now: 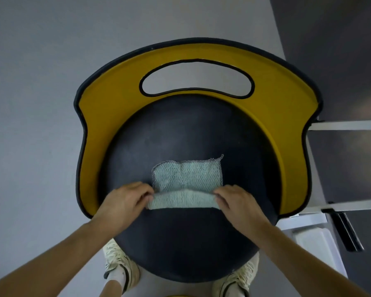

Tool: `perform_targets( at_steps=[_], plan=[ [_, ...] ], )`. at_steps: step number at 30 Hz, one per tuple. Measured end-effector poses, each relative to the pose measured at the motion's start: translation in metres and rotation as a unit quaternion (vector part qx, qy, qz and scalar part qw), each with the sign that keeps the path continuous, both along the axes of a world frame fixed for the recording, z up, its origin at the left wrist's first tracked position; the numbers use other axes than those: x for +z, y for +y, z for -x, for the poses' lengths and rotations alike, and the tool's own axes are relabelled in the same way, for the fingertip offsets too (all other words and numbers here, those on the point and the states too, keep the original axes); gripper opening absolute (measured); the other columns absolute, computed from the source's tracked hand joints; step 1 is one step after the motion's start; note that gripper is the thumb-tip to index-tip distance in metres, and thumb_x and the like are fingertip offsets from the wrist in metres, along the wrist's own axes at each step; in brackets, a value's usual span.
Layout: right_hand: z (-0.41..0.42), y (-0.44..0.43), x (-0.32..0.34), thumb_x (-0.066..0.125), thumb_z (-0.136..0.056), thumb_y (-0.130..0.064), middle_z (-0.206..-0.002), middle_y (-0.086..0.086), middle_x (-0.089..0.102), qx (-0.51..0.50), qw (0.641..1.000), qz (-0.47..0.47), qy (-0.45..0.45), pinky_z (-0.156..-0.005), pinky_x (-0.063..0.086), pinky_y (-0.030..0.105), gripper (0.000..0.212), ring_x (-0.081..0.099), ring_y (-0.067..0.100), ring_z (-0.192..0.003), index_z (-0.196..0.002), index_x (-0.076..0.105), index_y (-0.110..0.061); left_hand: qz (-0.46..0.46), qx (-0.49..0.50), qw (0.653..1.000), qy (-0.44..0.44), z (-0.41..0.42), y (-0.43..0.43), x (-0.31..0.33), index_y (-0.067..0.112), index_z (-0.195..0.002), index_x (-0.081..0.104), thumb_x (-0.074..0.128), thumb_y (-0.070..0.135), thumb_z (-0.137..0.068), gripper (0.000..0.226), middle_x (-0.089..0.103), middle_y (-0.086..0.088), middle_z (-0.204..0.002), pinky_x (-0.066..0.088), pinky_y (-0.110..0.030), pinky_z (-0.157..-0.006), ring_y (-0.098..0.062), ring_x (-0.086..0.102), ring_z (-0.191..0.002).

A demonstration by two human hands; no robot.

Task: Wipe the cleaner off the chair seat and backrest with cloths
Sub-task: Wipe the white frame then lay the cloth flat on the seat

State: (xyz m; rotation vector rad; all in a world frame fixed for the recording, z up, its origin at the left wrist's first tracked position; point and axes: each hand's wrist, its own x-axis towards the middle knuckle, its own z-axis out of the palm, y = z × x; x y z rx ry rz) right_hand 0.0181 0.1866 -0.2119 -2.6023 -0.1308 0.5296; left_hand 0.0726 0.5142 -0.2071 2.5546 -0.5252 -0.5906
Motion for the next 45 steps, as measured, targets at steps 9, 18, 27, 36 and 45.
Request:
perform_targets(
  at_steps=[9, 18, 27, 36, 45],
  plan=[
    [-0.074, 0.004, -0.008, 0.053, -0.102, -0.021, -0.115, 0.003, 0.065, -0.076, 0.993, 0.068, -0.057, -0.086, 0.052, 0.038, 0.027, 0.058, 0.022, -0.101, -0.128, 0.061, -0.018, -0.064, 0.101, 0.986, -0.117, -0.051, -0.030, -0.022, 0.018, -0.114, 0.068, 0.063, 0.022, -0.097, 0.019, 0.066, -0.004, -0.103, 0.052, -0.043, -0.078, -0.033, 0.061, -0.091],
    [-0.034, 0.036, -0.038, 0.022, -0.104, -0.051, -0.169, 0.007, 0.004, 0.108, 0.979, 0.173, -0.018, -0.122, 0.017, 0.057, 0.067, 0.001, 0.030, -0.155, -0.161, 0.005, -0.020, -0.099, -0.117, 0.983, -0.102, 0.001, -0.069, -0.051, 0.018, -0.162, 0.010, 0.019, 0.040, -0.110, 0.058, 0.004, -0.012, -0.168, 0.010, -0.047, -0.126, -0.028, -0.001, -0.156],
    [-0.017, 0.019, -0.042, 0.022, -0.102, -0.064, -0.170, 0.004, -0.001, 0.122, 0.974, 0.192, 0.002, -0.122, 0.009, 0.060, 0.075, -0.005, 0.028, -0.156, -0.162, 0.003, -0.023, -0.150, -0.198, 0.961, -0.118, -0.023, -0.050, -0.064, 0.024, -0.162, -0.005, 0.017, 0.055, -0.106, 0.067, -0.009, -0.012, -0.169, 0.008, -0.049, -0.125, -0.026, -0.010, -0.155],
    [-0.028, -0.012, -0.031, 0.035, -0.102, -0.026, -0.169, 0.008, 0.004, 0.121, 0.978, 0.170, -0.015, -0.122, 0.017, 0.057, 0.065, -0.001, 0.029, -0.156, -0.162, 0.009, -0.018, -0.029, -0.132, 0.979, -0.149, 0.021, -0.131, -0.032, 0.020, -0.133, 0.060, 0.064, 0.035, -0.092, 0.043, 0.051, -0.009, -0.145, 0.031, -0.047, -0.120, -0.034, 0.041, -0.141],
    [-0.039, -0.033, -0.024, 0.047, -0.097, -0.014, -0.166, 0.006, -0.022, 0.152, 0.968, 0.202, 0.002, -0.124, -0.004, 0.054, 0.088, -0.023, 0.032, -0.151, -0.159, -0.014, -0.027, -0.025, -0.025, 0.990, -0.137, 0.030, -0.182, -0.049, 0.021, -0.099, 0.068, 0.065, 0.031, -0.091, 0.013, 0.062, 0.003, -0.096, 0.045, -0.038, -0.073, -0.023, 0.054, -0.087]
  ],
)
